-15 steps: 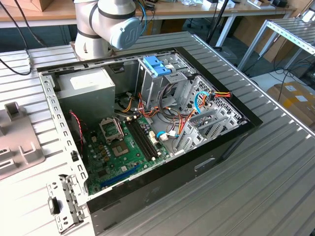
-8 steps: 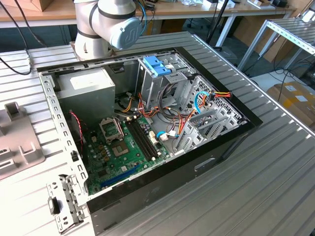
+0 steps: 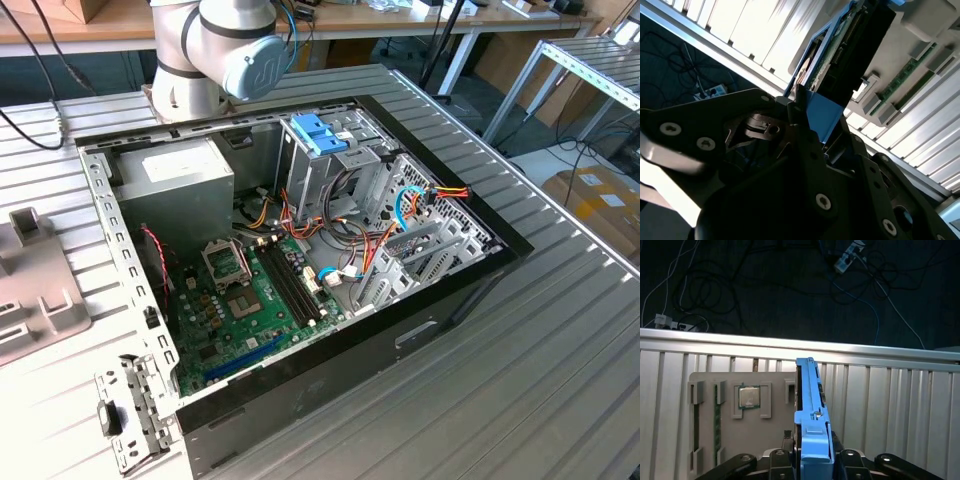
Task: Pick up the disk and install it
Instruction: 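Pick up the disk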
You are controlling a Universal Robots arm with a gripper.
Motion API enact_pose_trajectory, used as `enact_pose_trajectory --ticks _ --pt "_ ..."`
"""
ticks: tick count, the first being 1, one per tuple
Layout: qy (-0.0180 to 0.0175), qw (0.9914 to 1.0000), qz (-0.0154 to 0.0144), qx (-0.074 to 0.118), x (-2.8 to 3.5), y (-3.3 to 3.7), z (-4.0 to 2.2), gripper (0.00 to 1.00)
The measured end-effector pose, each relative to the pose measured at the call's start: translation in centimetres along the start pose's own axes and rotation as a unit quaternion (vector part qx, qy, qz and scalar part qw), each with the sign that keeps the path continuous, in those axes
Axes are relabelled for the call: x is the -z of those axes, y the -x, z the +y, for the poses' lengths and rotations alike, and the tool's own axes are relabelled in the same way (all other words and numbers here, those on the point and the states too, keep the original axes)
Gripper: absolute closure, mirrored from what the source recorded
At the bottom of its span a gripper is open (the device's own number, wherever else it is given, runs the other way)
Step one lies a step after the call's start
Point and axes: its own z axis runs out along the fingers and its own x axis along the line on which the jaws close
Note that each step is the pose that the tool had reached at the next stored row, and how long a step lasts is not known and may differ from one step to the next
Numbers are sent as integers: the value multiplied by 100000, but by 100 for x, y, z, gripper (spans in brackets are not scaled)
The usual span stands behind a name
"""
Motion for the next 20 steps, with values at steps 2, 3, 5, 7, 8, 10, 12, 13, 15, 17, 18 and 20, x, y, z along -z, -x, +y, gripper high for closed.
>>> enact_pose_trajectory --ticks 2,3,5,7,8,10,12,13,15,17,18,20 --pt "-9 100000 -80 3 37 2 1 63" --pt "-3 100000 -91 3 53 2 2 63" --pt "-15 100000 -189 10 69 3 3 63" --pt "-14 100000 -310 10 95 4 3 63" --pt "-21 99999 -353 13 107 5 4 63" --pt "-31 99999 -403 14 130 6 5 63" --pt "-35 99999 -465 19 161 7 6 63" --pt "-34 99999 -500 18 183 8 7 63" --pt "-38 99998 -595 23 225 9 8 63" --pt "-41 99998 -641 24 249 10 9 63" --pt "-45 99998 -660 25 272 11 10 63" --pt "-43 99998 -670 27 301 13 11 63"
